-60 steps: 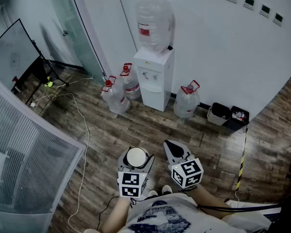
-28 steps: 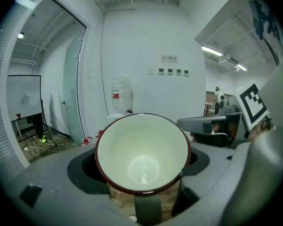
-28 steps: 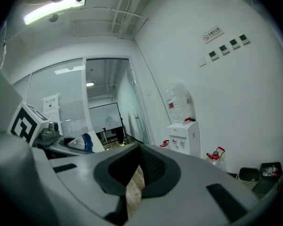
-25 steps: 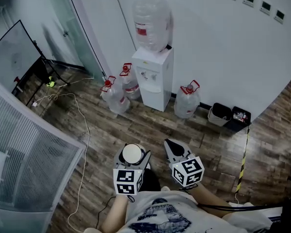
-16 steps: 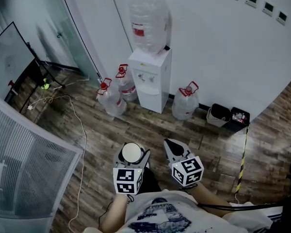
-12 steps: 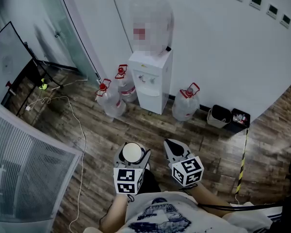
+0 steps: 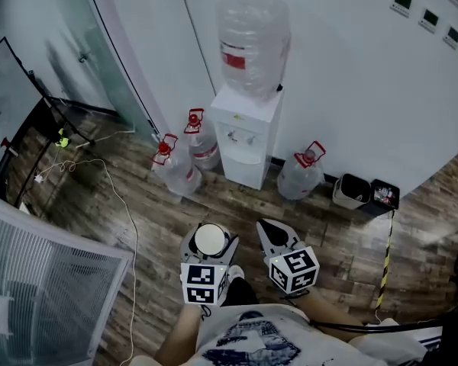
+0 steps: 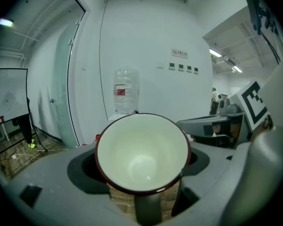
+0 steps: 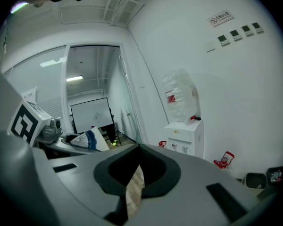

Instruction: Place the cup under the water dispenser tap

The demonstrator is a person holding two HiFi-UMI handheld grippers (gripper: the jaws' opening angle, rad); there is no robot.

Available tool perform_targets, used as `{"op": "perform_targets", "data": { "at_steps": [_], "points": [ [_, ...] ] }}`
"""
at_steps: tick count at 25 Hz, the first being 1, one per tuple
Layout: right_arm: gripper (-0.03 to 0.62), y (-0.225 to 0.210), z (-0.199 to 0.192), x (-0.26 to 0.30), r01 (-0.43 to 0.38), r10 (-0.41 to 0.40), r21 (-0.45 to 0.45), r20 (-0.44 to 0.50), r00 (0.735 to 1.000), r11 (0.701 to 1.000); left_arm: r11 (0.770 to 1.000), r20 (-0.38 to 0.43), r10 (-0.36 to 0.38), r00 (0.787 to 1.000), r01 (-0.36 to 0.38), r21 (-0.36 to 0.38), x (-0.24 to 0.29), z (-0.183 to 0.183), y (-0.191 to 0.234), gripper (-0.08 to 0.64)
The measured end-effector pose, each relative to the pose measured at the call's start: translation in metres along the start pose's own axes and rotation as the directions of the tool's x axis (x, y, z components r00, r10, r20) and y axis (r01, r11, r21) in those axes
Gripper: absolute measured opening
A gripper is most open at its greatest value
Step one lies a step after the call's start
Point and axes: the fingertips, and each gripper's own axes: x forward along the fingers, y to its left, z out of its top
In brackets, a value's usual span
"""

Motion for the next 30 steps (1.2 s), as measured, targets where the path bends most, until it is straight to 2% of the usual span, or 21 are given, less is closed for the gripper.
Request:
{"op": "perform_targets", "data": {
  "at_steps": [7,16,30],
  "points": [
    [0.018,-0.004,0.022,0.056,0.038,-0.038,-0.006,0.003,0.999,0.999,1.0,0.003,-0.03,1.0,0.03,0.003,0.033,0.018,0.053,0.453],
    [0.018,-0.004,0.038,0.106,0.078,-0.078,0.002,0.014,0.997,0.997,0.998,0.002,-0.066,0.998,0.066,0.019,0.061,0.033,0.099,0.453],
    [0.018,-0.027,0.04,0.137,0.124,-0.124,0.015,-0.009,0.992,0.992,0.995,-0.03,-0.095,0.995,0.096,0.022,0.099,0.036,0.123,0.453]
  ]
}}
